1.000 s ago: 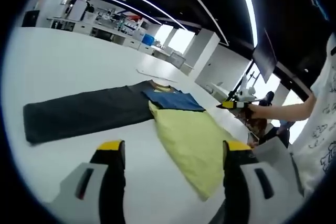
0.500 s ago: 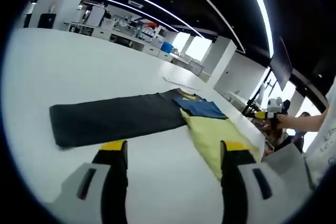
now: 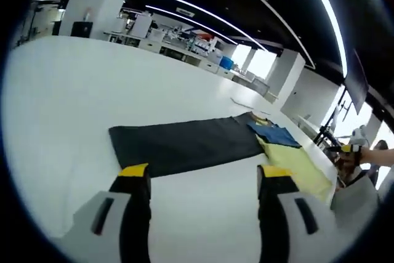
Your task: Fold the garment on the visible template until the final outline fits inside the template.
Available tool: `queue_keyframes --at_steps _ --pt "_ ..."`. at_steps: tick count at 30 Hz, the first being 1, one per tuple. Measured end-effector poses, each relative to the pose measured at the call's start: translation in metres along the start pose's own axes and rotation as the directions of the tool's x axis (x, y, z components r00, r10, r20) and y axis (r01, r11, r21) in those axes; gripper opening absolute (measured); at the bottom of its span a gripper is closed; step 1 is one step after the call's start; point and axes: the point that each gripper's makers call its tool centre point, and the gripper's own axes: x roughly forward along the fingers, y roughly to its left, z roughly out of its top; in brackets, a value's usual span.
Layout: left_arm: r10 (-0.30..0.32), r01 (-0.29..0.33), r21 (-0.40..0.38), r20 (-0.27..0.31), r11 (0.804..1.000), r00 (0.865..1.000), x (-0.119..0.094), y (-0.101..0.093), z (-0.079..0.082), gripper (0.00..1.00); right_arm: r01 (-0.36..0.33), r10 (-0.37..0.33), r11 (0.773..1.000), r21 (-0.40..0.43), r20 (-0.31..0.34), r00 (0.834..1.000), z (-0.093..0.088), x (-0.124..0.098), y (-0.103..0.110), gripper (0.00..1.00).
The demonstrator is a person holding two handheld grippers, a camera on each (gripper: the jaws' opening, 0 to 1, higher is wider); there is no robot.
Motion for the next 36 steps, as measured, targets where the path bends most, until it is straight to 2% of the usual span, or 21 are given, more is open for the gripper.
queue_keyframes --at_steps 4,7,10,12,13,16,22,29,35,36 --pt "0.058 -0.058 -0.026 0.012 0.998 0.998 0.000 0.020 0.002 0.66 0.018 -0.018 1.000 0.015 0.003 1.000 -0.004 -0.008 -0.001 1.00" --pt "0.058 -0.058 -0.048 0.006 0.997 0.998 0.004 0.023 0.000 0.66 0.024 -0.025 0.999 0.034 0.008 1.000 -0.006 -0.012 -0.001 1.00" --pt "0.098 -0.098 -0.029 -0.008 0.995 0.995 0.005 0.028 -0.005 0.64 0.031 -0.031 0.999 0.033 0.014 0.999 -0.004 -0.017 0.005 1.00" --pt "0.123 -0.122 -0.070 0.001 0.990 0.992 0.005 0.030 -0.006 0.61 0.033 -0.033 0.999 0.033 0.014 0.999 -0.005 -0.018 0.004 1.00" --pt "0.146 -0.144 -0.068 0.018 0.987 0.989 0.005 0.034 -0.004 0.58 0.035 -0.036 0.999 0.033 0.018 0.999 -0.004 -0.019 0.004 1.00" --pt "0.209 -0.209 -0.060 -0.001 0.976 0.978 0.005 0.044 -0.009 0.46 0.042 -0.043 0.998 0.042 0.019 0.999 -0.005 -0.020 0.004 1.00" --pt "0.258 -0.256 -0.091 0.015 0.962 0.966 0.008 0.058 -0.006 0.26 0.051 -0.051 0.998 0.043 0.012 0.999 -0.008 -0.022 0.008 1.00" --pt "0.331 -0.330 -0.056 0.014 0.942 0.943 0.005 0.079 -0.006 0.03 0.060 -0.060 0.997 0.050 0.007 0.998 -0.013 -0.025 0.016 0.96" --pt "0.333 -0.332 -0.047 0.016 0.942 0.943 0.006 0.083 -0.004 0.00 0.040 -0.040 0.998 0.043 0.020 0.999 -0.009 -0.030 0.023 0.97" --pt "0.337 -0.336 -0.071 0.010 0.939 0.941 0.006 0.083 -0.004 0.00 0.031 -0.032 0.998 0.047 0.027 0.999 -0.008 -0.032 0.023 0.97"
